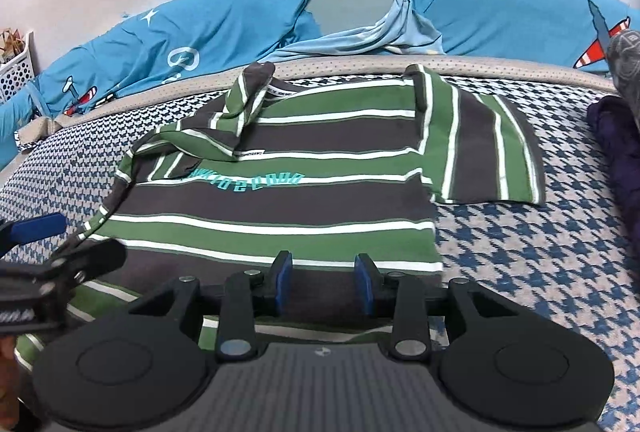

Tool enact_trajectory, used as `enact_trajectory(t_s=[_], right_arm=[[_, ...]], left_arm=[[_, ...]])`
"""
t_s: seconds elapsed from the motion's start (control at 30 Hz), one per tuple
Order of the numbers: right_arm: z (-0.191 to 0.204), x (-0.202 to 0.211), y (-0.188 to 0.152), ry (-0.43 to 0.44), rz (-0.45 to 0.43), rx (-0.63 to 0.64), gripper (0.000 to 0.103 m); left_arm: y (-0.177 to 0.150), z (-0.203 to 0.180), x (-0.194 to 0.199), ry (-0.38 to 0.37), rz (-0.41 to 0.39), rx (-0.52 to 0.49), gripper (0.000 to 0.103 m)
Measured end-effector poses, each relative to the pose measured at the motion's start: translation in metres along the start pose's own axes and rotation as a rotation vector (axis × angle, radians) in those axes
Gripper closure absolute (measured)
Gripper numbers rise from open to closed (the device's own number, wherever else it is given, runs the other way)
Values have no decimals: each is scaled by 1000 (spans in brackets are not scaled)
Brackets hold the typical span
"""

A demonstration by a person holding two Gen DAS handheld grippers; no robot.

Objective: Fold clothes

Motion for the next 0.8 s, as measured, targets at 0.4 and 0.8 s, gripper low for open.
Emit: enact_trajectory(t_s=[0.4,0.8], right_arm=[[14,-16,-2,16,53,12,67],[30,-29,-6,55,96,39,62]], left_arm=[[47,11,-42,-15,-74,7,16],[56,-13,-91,-65,-78,-72,20]])
Point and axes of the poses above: each gripper's, at about its wrist camera, not at the fingertips, and x roughly against the way its jaws point, z to its left, y to its top, the point moved 5 cm from there along -x, roughly the way its jaws point, and after that the axes turned 2 degrees about -z, right-handed, at the moved point
